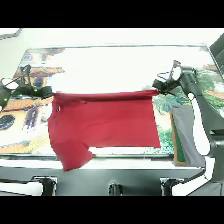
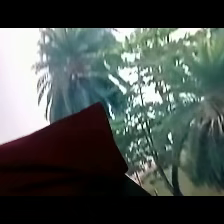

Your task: Fold the shirts.

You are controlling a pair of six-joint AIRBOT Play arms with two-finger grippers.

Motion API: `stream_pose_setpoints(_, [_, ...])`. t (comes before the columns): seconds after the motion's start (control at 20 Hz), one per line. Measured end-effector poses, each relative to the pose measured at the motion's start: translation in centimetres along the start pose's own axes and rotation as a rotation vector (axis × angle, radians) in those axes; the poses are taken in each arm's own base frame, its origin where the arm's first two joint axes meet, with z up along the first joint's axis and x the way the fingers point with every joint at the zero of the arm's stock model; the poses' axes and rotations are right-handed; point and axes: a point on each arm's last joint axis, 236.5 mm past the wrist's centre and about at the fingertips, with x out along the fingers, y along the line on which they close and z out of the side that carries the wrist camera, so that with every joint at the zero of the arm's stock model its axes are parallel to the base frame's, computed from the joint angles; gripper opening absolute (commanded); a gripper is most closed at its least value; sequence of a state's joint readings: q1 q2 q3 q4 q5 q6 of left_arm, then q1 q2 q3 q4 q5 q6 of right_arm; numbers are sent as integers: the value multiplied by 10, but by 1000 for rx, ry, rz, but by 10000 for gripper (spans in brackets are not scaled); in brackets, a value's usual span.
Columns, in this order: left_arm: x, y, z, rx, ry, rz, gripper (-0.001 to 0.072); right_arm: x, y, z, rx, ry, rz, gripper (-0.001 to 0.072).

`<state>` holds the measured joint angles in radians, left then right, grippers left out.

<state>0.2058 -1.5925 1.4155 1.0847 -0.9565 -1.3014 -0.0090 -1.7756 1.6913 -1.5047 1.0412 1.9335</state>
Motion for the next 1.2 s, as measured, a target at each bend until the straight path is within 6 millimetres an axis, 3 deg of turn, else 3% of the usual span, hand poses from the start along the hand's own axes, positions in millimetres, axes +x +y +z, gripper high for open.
stream_pose_setpoints(0.15, [9, -8, 30, 4, -85, -11, 27, 2, -12, 26, 93, -74, 30, 41])
stream_pose_setpoints(0.3, [8, -10, 28, 17, -59, -17, 27, -1, -22, 13, 75, -8, 21, 41])
stream_pose_setpoints(0.45, [6, -1, -11, 41, 112, -4, 27, -8, -28, -30, -7, 180, 10, 39])
stream_pose_setpoints(0.6, [4, 4, -69, 28, 332, -15, 27, -11, -41, -82, -63, 385, -13, 39])
stream_pose_setpoints(0.75, [5, 6, -114, -26, 485, -26, 28, -7, -44, -113, -77, 500, -3, 40])
stream_pose_setpoints(0.8, [5, 7, -124, -46, 517, -26, 79, -5, -44, -120, -76, 526, 3, 52])
stream_pose_setpoints(0.9, [4, 7, -137, -70, 564, -31, 468, -3, -42, -128, -67, 559, 16, 390])
stream_pose_setpoints(0.95, [2, 7, -138, -87, 570, -33, 514, -3, -40, -129, -67, 562, 24, 418])
stream_pose_setpoints(1.05, [-8, 9, -133, -102, 570, -37, 520, -14, -39, -124, -79, 556, 33, 493])
stream_pose_setpoints(1.2, [-34, 17, -131, -150, 566, -37, 519, -43, -52, -119, -82, 558, 23, 491])
